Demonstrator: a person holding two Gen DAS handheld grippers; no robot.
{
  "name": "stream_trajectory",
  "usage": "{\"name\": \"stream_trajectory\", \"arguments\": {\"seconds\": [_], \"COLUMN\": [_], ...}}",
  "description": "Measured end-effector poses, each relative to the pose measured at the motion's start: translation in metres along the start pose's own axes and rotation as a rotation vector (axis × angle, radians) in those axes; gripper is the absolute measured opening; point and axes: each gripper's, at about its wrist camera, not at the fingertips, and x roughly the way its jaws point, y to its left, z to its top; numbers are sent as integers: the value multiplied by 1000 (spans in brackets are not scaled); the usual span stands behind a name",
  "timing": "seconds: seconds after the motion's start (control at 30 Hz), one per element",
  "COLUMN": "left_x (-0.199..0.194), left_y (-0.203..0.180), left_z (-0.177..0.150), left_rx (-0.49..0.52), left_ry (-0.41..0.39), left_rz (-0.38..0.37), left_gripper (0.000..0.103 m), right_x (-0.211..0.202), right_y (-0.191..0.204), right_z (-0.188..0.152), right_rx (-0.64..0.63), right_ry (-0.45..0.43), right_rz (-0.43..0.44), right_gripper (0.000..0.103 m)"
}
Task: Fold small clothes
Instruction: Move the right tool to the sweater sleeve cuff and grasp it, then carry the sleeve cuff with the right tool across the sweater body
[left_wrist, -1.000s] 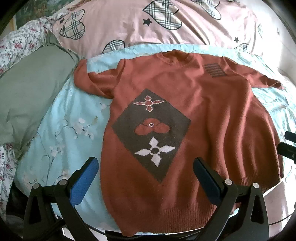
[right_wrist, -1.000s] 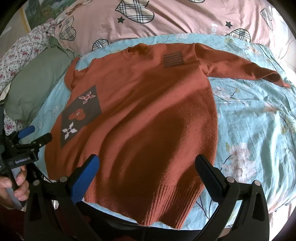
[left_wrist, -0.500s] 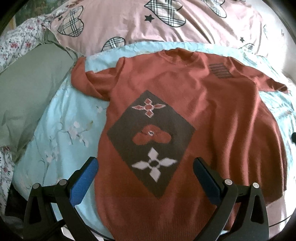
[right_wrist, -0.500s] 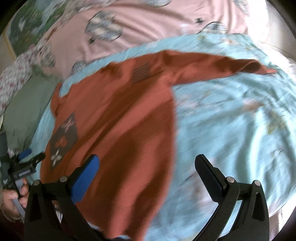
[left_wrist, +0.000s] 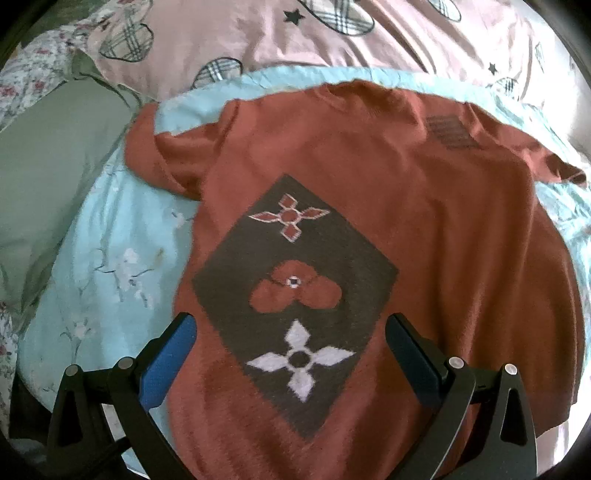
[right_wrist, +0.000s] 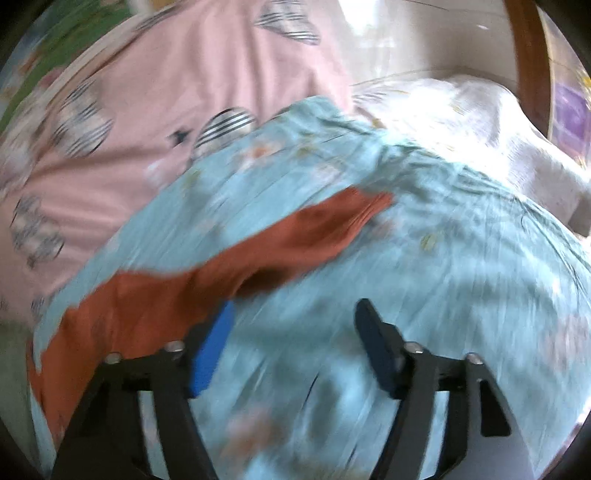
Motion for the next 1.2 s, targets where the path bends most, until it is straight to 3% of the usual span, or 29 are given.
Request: {"name": "stream_trajectory", "arguments": {"seconds": [0.07,0.2,0.23,0.27,0.33,0.43,0.67,0.77,0.9,1.1,1.2], "left_x": [6,17,20,23,26,31,37,35,28,24,23], "left_y": [-5,-13,-14,-16,-19,-21,-17,-12,2,30,42], "left_z": [1,3,3,4,5,8,10,13,18,24,25], "left_rx": [12,24,30,32,38,42,23,8,-25,-97,-125], "left_ry": [12,37,50,55,69,69,62,43,13,-15,-24], "left_rz": [1,2,5,4,3,0,-23,-43,-66,-123,-155], "left_gripper": [102,102,102,102,102,102,102,102,102,102,102], "right_x": [24,70,81,87,91,74,24,16,21,37,47], "right_y": [-15,-34,-41,-43,-48,-25,114,193,290,402,440], "right_z": [21,45,48,49,51,53,12,-29,-87,-174,-208], "right_rx": [55,94,118,137,181,145,-32,-92,-164,-246,-287], "right_ry": [12,48,59,65,63,14,35,105,224,395,464], "right_rz": [-31,-99,-109,-110,-80,11,361,531,696,821,841], "right_gripper": [49,46,41,28,9,8,8,8,8,8,8]}}
